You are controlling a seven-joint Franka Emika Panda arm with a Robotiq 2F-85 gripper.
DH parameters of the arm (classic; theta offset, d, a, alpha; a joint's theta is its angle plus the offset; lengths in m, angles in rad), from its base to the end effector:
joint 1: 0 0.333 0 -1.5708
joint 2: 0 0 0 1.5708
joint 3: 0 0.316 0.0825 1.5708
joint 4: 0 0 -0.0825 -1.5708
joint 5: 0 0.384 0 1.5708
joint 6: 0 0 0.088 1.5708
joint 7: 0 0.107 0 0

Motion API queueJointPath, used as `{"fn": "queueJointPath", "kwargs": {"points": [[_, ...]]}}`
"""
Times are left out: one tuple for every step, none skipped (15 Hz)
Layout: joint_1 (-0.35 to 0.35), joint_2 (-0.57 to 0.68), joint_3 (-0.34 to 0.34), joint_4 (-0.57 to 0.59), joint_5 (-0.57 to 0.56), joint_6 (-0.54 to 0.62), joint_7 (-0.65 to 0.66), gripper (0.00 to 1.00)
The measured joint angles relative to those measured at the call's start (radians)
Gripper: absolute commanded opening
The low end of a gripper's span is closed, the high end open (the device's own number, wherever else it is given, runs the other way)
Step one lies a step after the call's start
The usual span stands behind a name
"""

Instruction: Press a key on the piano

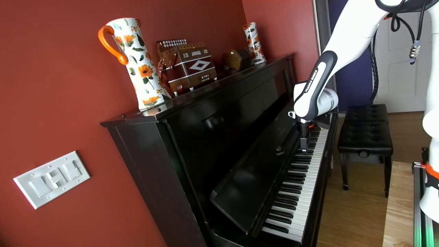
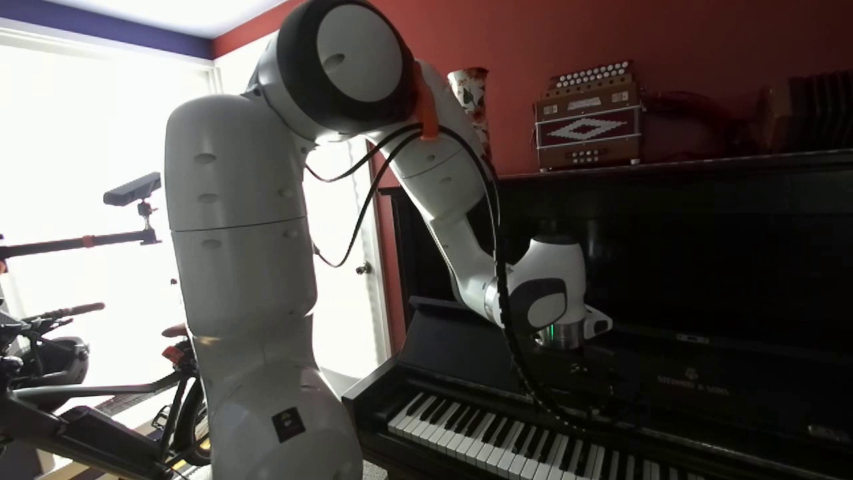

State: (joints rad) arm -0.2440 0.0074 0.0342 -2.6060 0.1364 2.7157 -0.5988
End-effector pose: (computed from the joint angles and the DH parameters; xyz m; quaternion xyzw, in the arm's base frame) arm 0.4370 -0.0980 0.2607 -0.9893 -0.1332 -0.0593 0.0088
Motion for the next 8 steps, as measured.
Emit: {"fn": "queueJointPath", "kwargs": {"points": [[0.013, -0.023, -0.013, -0.002, -0.006, -0.026, 0.002, 1.0], [0.025, -0.046, -0.027, -0.003, -0.012, -0.055, 0.005, 1.0], [0.036, -0.069, -0.039, -0.005, -0.018, -0.086, 0.009, 1.0], [0.047, -0.091, -0.05, -0.006, -0.025, -0.116, 0.012, 1.0], [0.055, -0.112, -0.06, -0.007, -0.034, -0.145, 0.019, 1.0], [0.063, -0.132, -0.069, -0.009, -0.043, -0.173, 0.028, 1.0], [0.071, -0.152, -0.078, -0.01, -0.048, -0.199, 0.032, 1.0], [0.079, -0.172, -0.086, -0.012, -0.05, -0.222, 0.032, 1.0]]}}
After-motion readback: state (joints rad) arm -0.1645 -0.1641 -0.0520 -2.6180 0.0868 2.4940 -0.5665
